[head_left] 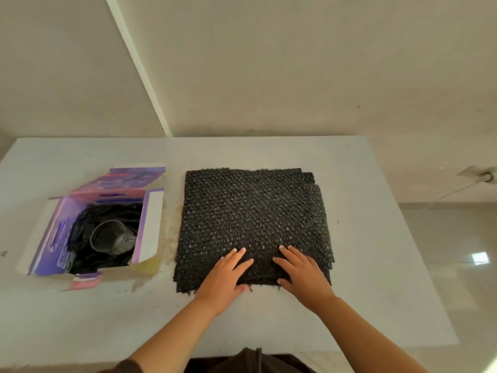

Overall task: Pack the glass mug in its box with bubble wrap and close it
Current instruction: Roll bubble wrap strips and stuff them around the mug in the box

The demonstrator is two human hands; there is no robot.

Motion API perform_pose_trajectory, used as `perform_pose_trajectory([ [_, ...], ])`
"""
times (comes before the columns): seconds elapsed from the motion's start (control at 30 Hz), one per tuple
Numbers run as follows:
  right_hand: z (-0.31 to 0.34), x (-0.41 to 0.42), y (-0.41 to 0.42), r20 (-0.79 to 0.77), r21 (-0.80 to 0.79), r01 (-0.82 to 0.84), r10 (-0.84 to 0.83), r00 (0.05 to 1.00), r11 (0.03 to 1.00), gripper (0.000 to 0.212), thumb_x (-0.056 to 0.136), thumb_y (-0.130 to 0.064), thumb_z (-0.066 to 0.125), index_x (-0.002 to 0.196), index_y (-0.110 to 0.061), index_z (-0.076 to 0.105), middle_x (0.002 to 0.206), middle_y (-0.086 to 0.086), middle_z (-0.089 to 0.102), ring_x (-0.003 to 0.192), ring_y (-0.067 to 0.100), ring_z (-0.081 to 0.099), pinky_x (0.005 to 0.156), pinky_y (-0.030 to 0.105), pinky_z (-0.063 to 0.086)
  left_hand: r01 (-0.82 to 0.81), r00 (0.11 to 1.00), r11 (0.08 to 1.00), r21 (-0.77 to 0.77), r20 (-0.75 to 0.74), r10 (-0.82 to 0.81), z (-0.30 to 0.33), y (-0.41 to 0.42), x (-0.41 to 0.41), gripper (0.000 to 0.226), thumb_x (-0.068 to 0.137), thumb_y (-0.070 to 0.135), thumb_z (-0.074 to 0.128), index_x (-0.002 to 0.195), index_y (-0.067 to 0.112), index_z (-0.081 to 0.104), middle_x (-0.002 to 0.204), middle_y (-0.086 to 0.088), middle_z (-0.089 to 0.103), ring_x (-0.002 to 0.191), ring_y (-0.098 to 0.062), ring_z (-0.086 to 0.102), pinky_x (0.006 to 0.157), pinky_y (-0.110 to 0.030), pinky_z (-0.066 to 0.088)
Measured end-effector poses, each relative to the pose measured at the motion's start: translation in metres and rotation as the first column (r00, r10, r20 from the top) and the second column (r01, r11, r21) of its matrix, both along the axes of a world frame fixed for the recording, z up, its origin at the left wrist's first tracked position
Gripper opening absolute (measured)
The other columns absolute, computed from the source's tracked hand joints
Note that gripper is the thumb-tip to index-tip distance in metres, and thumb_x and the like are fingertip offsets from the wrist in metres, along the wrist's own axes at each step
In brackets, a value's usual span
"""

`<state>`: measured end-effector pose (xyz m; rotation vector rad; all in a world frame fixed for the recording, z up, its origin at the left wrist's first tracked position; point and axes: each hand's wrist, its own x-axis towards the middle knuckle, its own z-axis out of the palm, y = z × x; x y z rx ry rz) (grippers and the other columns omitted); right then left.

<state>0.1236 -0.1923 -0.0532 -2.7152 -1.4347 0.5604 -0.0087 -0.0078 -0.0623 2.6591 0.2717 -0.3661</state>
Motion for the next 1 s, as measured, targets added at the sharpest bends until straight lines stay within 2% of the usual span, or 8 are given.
perform_pose_trajectory([
  [0.1,-0.007,0.001,-0.001,0.032,0.064,0.035,-0.038,0.999,0.997,0.053,0.062,-0.043,0.082,0.111,-0.029,0.066,0.126,-0.001,0.061,0.115,0.022,0.059,0.081,0.038,0.054,-0.051,0.999,0.998,-0.042,0.015,0.051,-0.003,-0.001,0.002,0.059,0.092,0.035,0.053,0.146,0.032,0.028,0.157,0.01,0.007,0.145,-0.01,0.0,0.117,-0.029,0.008],
  [0.2,-0.01,0.0,0.001,0.117,0.108,-0.012,-0.001,0.993,0.994,0.044,0.064,-0.041,0.082,0.104,-0.027,0.069,0.118,0.002,0.065,0.105,0.026,0.063,0.074,0.04,0.054,-0.101,0.992,0.99,-0.097,0.06,0.107,-0.006,0.001,0.005,0.048,0.093,0.026,0.054,0.14,0.027,0.041,0.155,0.008,0.019,0.144,-0.009,0.008,0.117,-0.031,0.016],
  [0.3,-0.014,0.001,0.0,0.18,0.177,-0.041,0.009,0.984,0.983,0.027,0.08,-0.041,0.059,0.1,-0.026,0.069,0.113,0.004,0.067,0.099,0.029,0.064,0.072,0.041,0.052,-0.158,0.979,0.967,-0.199,0.097,0.179,-0.004,0.002,0.005,0.039,0.097,0.023,0.05,0.135,0.024,0.049,0.149,0.014,0.027,0.138,0.002,0.012,0.114,-0.018,0.012],
  [0.4,-0.011,0.003,0.003,0.162,0.234,-0.018,-0.021,0.987,0.972,0.03,0.083,-0.037,0.044,0.093,-0.024,0.069,0.105,0.001,0.07,0.094,0.023,0.066,0.071,0.038,0.048,-0.258,0.951,0.933,-0.25,0.105,0.291,0.001,0.007,0.008,0.034,0.098,0.02,0.046,0.131,0.022,0.054,0.141,0.012,0.045,0.133,0.004,0.027,0.112,-0.018,0.023],
  [0.6,0.0,0.021,0.016,0.039,0.282,0.195,-0.214,0.976,0.939,0.015,0.074,-0.013,0.069,0.087,-0.02,0.067,0.071,-0.005,0.065,0.063,0.019,0.062,0.069,0.039,0.045,-0.327,0.933,0.932,-0.159,0.102,0.345,0.012,0.024,0.023,0.025,0.097,0.023,0.046,0.12,0.028,0.055,0.111,0.01,0.063,0.101,-0.008,0.059,0.081,-0.026,0.049],
  [0.7,0.008,0.038,0.03,0.136,0.203,0.244,-0.275,0.952,0.948,0.005,0.081,-0.021,0.069,0.085,-0.021,0.066,0.064,-0.005,0.063,0.066,0.023,0.058,0.072,0.042,0.038,-0.284,0.944,0.958,-0.036,0.166,0.286,0.018,0.033,0.035,0.025,0.096,0.024,0.049,0.12,0.025,0.056,0.107,0.008,0.066,0.096,-0.014,0.062,0.075,-0.03,0.05],
  [0.87,0.014,0.059,0.044,0.179,0.044,0.277,-0.28,0.943,0.96,0.018,0.094,-0.033,0.049,0.107,-0.023,0.057,0.096,-0.003,0.065,0.101,0.025,0.05,0.093,0.048,0.026,-0.133,0.942,0.921,0.366,0.336,0.003,0.017,0.048,0.049,0.031,0.078,0.022,0.073,0.108,0.023,0.065,0.101,0.006,0.066,0.094,-0.018,0.06,0.076,-0.034,0.048],
  [1.0,0.006,0.061,0.042,0.257,0.12,0.235,-0.259,0.931,0.965,0.044,0.076,-0.03,0.073,0.114,-0.017,0.056,0.112,0.005,0.059,0.109,0.028,0.046,0.093,0.053,0.031,-0.035,0.917,0.936,0.349,0.384,-0.109,0.007,0.047,0.051,0.032,0.08,0.016,0.071,0.112,0.02,0.065,0.097,0.005,0.064,0.087,-0.017,0.06,0.071,-0.031,0.049],
])
